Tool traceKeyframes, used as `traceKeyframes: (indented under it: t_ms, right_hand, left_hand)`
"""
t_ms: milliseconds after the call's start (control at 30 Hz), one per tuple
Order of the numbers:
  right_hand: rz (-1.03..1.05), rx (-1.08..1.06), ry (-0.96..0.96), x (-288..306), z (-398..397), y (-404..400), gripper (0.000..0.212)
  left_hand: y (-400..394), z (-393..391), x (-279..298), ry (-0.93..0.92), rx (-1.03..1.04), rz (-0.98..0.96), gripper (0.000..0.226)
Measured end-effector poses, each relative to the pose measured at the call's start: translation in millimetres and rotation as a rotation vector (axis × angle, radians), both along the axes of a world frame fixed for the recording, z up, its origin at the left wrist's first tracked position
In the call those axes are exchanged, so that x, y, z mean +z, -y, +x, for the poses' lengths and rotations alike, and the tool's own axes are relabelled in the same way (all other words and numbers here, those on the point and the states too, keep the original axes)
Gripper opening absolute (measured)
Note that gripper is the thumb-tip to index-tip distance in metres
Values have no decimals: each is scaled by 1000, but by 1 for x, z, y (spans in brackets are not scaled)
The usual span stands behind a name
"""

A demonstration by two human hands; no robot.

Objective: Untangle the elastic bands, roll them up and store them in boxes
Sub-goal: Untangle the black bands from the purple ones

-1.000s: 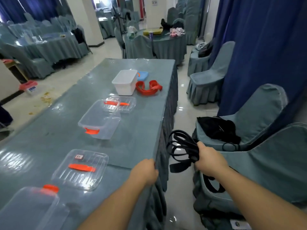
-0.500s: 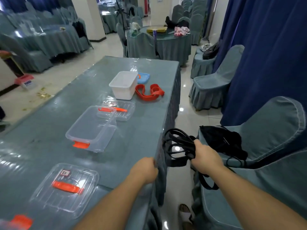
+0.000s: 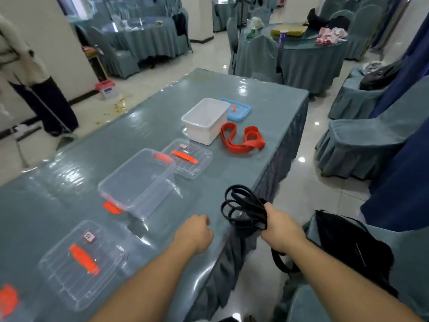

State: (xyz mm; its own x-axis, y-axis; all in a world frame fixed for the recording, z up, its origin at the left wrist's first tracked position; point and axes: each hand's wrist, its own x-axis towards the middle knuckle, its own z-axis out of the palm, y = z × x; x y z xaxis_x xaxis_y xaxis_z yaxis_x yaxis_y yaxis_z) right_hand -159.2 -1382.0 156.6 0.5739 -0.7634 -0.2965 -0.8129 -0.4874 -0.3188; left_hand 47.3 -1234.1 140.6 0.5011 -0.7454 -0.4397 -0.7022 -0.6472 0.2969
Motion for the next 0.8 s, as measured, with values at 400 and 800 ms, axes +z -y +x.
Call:
traceKeyframes:
  t_ms: [400, 800]
  right_hand:
    - [42, 495, 28, -2, 154, 22, 35]
    - [77, 1049, -17, -18, 273, -6, 46]
  left_hand:
    - [-48, 82, -16, -90, 436, -35, 28]
    - [-128, 109, -55, -199, 877, -127, 35]
